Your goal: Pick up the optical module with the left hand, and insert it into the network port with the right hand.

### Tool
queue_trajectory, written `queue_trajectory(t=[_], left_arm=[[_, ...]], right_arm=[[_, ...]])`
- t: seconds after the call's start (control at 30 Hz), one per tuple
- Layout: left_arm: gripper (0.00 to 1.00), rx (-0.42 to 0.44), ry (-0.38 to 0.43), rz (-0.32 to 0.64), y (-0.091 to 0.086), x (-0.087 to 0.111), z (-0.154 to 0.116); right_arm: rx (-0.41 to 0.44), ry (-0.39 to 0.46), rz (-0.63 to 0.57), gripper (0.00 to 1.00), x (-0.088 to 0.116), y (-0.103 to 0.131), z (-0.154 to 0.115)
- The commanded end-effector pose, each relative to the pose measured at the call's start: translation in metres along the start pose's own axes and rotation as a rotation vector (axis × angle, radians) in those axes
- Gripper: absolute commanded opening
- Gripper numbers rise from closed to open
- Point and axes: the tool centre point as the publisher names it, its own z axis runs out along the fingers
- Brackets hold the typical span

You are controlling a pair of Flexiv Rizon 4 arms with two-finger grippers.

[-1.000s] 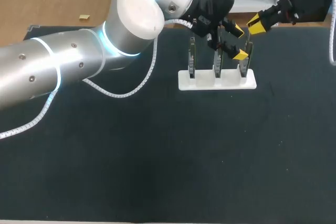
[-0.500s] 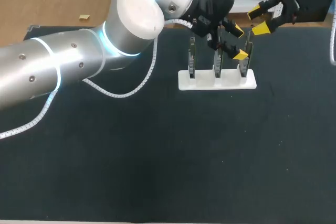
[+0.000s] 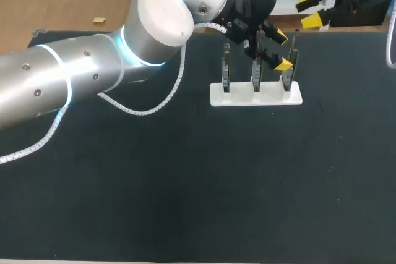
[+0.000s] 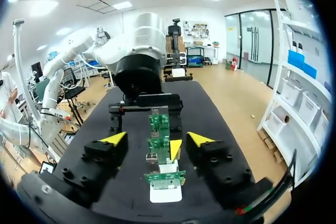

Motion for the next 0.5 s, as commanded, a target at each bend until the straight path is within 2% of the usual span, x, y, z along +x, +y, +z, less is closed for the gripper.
queue_trajectory(t=[0.03,0.5], left_arm=[[1.00,0.002,0.005,-0.001,0.0014,-0.0010,0.0003],[1.00,0.002,0.005,-0.001,0.0014,-0.0010,0.0003]], right_arm=[[-0.004,0.002,-0.002,0.00,0.0020,-0.0022,0.0047],[-0.027,0.019,0.005,0.00,0.0094,0.0005,0.0097]])
